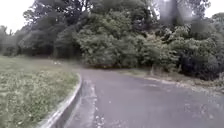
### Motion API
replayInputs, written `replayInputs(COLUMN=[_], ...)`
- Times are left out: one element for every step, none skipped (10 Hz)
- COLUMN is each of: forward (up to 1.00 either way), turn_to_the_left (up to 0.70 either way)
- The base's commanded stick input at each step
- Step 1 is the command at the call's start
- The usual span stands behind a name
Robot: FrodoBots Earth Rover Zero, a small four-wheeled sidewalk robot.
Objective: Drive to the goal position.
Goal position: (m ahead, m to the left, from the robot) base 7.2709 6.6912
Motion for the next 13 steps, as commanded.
replayInputs(forward=[0.70,0.70,0.70,0.70,0.70,0.70,0.70,0.70,0.70,0.70,0.70,0.70,0.70], turn_to_the_left=[0.08,0.08,0.08,0.08,0.08,0.06,0.04,0.03,0.03,0.03,0.03,0.03,0.03])
